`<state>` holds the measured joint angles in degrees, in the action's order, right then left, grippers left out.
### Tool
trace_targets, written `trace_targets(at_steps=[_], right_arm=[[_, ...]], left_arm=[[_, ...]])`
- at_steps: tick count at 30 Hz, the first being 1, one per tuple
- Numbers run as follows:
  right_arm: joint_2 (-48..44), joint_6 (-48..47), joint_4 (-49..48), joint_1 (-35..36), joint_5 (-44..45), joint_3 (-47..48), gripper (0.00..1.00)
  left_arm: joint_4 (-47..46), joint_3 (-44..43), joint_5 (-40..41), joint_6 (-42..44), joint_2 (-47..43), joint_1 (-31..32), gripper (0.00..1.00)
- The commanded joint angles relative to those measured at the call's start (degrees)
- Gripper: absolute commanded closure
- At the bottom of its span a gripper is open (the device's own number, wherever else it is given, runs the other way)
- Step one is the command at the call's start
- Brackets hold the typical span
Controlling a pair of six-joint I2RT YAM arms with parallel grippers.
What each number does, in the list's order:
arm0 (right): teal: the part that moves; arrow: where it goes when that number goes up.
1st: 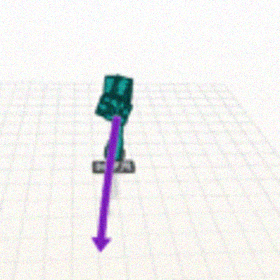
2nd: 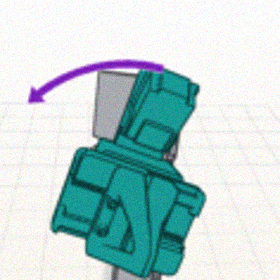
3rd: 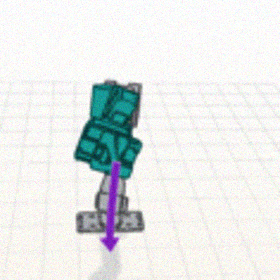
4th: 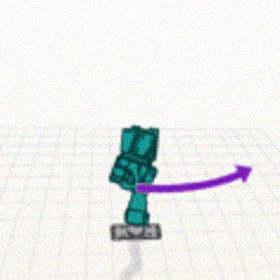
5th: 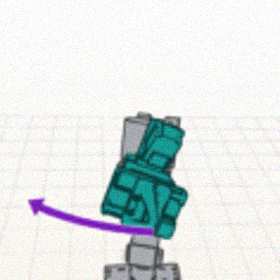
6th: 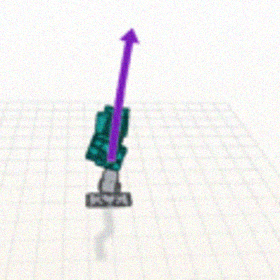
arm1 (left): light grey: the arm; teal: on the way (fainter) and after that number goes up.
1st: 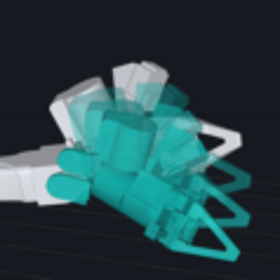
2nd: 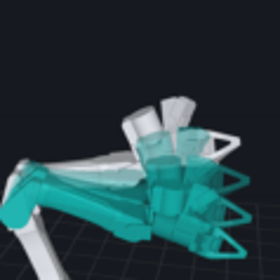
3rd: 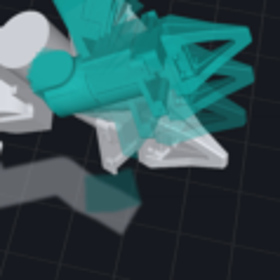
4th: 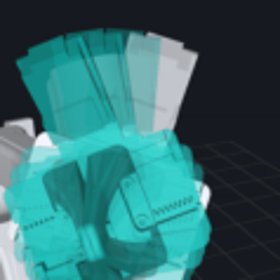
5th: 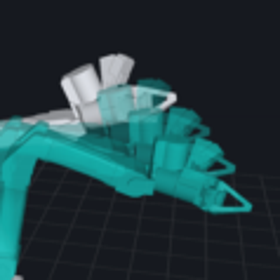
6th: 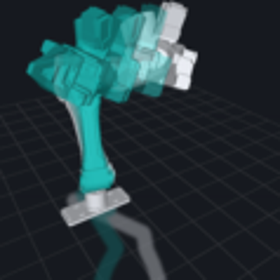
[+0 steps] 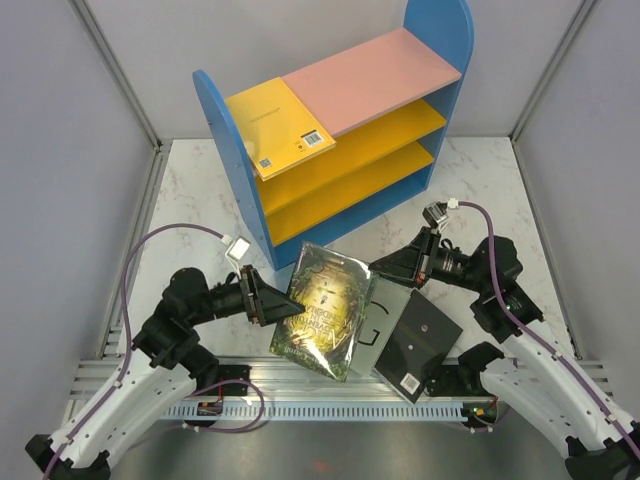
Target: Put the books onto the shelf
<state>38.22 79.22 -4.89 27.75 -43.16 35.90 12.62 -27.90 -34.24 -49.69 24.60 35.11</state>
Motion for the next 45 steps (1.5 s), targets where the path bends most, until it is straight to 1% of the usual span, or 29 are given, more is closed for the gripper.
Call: trace_targets(at_steps=[1,3,7,10,11,13,15,19,20,21,22,23,24,26,30,31,33,36,38,40,42,45], right_arm=[[-0.6,6.04,-10.67,-0.06,-1.32,-0.12,1.0],[-0.42,5.77,-11.02,-0.15,-0.62,-0.57,1.0],[2.29,3.4,-11.55,-0.06,0.18,-2.23,1.0],[5.1,3.48,-16.02,-0.06,0.79,-3.64,1.0],[5.81,3.48,-16.82,-0.15,0.88,-3.56,1.0],[7.74,3.4,-18.22,-0.24,1.06,-3.12,1.0],[8.8,2.96,-18.49,-0.15,0.97,-2.33,1.0],[10.03,1.99,-17.88,-0.15,0.97,-0.4,1.0],[10.04,1.38,-15.53,-0.15,0.97,-0.04,1.0],[10.04,0.68,-14.03,-0.15,0.97,0.31,0.95],[9.95,-1.07,-10.88,-0.06,0.97,1.01,0.8],[9.69,-1.78,-9.28,-0.06,1.06,1.19,0.59],[9.42,-2.4,-7.87,-0.15,1.14,1.1,0.29],[7.84,-3.54,-4.35,-0.06,1.49,0.49,0.03],[2.75,-3.46,-1.8,-0.06,1.76,-4.94,0.02],[-0.22,-3.55,-0.14,-0.06,1.85,-6.35,0.02],[-3.75,-1.01,-0.12,-0.06,2.2,-11.34,0.02],[-13.57,4.52,-1.87,0.03,3.42,-16.45,0.02],[-16.49,7.69,-4.6,-0.06,4.13,-17.96,0.02],[-18.78,10.59,-6.01,-0.06,5.27,-18.85,0.02],[-18.27,11.65,-7.59,0.03,5.54,-18.59,0.02],[-16.25,10.35,-7.77,0.11,4.93,-16.31,0.02]], left_arm=[[-9.09,2.32,-4.61,-6.28,-0.96,-0.05,0.16],[-11.73,2.85,-6.88,-9.27,-0.69,-0.04,0.29],[-20.68,3.03,-11.46,-13.58,-0.52,-0.04,0.37],[-26.74,3.47,-14.01,-17.71,-0.69,-0.04,0.44],[-27.38,3.47,-14.27,-19.2,-0.95,-0.04,0.48],[-27.56,3.12,-14.54,-19.65,-1.48,-0.04,0.68],[-26.95,2.76,-14.02,-20.27,-1.92,-0.04,0.97],[-23.45,1.89,-12.26,-19.83,-1.92,-0.04,0.98],[-21.08,0.49,-11.47,-18.18,-1.92,-0.04,0.98],[-16.88,-0.3,-9.29,-17.29,-1.84,-0.04,0.98],[-15.28,-1.01,-8.22,-16.76,-1.92,-0.04,0.98],[-13.87,-2.67,-6.99,-15.97,-1.84,-0.04,0.98],[-10.89,-3.56,-4.46,-15.7,-1.84,-0.04,0.98],[-9.64,-5.83,-2.42,-15.52,-1.4,-0.04,0.98],[-7.09,-8.75,2.67,-15.61,-0.78,-0.04,0.98],[-6.48,-9.1,3.3,-15.78,-0.69,-0.04,0.98],[-6.03,-9.8,4.87,-15.79,-0.17,-0.04,0.98],[-5.42,-9.28,6.28,-16.31,0.1,-0.04,0.98],[-5.5,-8.4,6.9,-16.84,0.01,-0.04,0.98],[-5.94,-7.18,6.99,-17.37,-0.25,-0.04,0.98],[-6.73,-6.29,7.43,-17.89,-0.69,-0.04,0.98],[-9.27,-4.45,8.05,-19.39,-1.13,-0.04,0.98]])
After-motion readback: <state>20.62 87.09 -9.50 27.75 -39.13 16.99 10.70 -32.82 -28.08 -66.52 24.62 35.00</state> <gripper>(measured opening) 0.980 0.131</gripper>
